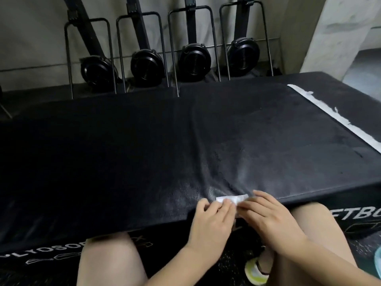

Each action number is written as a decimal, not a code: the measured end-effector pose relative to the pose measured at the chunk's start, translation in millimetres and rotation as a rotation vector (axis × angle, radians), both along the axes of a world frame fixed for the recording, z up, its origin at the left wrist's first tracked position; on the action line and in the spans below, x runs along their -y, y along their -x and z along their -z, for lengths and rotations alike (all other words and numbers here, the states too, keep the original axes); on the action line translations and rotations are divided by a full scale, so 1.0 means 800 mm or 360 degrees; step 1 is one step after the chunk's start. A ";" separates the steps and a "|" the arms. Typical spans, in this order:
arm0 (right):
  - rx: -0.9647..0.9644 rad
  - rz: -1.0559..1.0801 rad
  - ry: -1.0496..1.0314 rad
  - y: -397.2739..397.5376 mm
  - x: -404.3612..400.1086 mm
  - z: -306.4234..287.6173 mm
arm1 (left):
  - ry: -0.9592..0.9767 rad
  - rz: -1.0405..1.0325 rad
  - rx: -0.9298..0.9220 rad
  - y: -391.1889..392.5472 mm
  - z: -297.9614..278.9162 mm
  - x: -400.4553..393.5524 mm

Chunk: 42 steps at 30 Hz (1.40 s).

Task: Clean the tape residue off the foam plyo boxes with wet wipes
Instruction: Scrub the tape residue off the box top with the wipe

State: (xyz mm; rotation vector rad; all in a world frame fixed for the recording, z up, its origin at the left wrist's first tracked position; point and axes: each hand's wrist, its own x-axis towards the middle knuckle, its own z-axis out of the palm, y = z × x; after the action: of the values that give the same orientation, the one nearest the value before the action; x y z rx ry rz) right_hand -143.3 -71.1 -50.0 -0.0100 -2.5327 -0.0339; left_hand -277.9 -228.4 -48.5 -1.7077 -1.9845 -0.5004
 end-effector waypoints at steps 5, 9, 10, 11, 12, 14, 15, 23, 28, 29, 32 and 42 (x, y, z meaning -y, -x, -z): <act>0.0067 -0.0081 0.0181 0.019 -0.014 -0.001 | 0.0273 -0.0093 -0.0035 0.009 0.000 -0.008; 0.0119 0.0014 0.0310 0.070 -0.037 -0.009 | 0.0455 -0.0192 0.0054 0.041 -0.025 -0.036; 0.0163 0.0054 0.0335 0.088 -0.049 -0.011 | 0.0473 -0.0234 0.0063 0.055 -0.033 -0.050; 0.0218 0.0094 0.0363 0.106 -0.063 -0.012 | 0.0489 -0.0280 0.0080 0.070 -0.040 -0.065; 0.0268 0.0134 0.0382 0.122 -0.077 -0.013 | 0.0500 -0.0310 0.0109 0.083 -0.047 -0.079; 0.0325 0.0170 0.0395 0.147 -0.098 -0.015 | 0.0531 -0.0341 0.0201 0.104 -0.058 -0.102; 0.0339 0.0168 0.0415 0.154 -0.104 -0.016 | 0.0558 -0.0352 0.0240 0.110 -0.061 -0.109; 0.0241 0.0022 0.0562 0.074 -0.062 -0.015 | 0.0497 -0.0144 0.0237 0.064 -0.048 -0.061; 0.0189 -0.0035 0.0493 0.075 -0.070 -0.013 | 0.0512 -0.0126 0.0276 0.063 -0.047 -0.058; 0.0199 -0.0015 0.0486 0.089 -0.078 -0.014 | 0.0526 -0.0153 0.0263 0.074 -0.048 -0.067; 0.0259 0.0040 0.0515 0.142 -0.111 -0.020 | 0.0622 -0.0235 0.0241 0.120 -0.052 -0.107; 0.0375 0.0104 0.0671 0.335 -0.240 -0.022 | 0.0594 -0.0389 0.0259 0.297 -0.052 -0.248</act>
State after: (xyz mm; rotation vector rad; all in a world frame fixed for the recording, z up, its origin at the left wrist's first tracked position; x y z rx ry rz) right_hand -411.3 121.2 -32.6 -0.2701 -2.7246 0.4998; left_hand -515.2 -30.0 -6.9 -1.6366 -2.4895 -0.1959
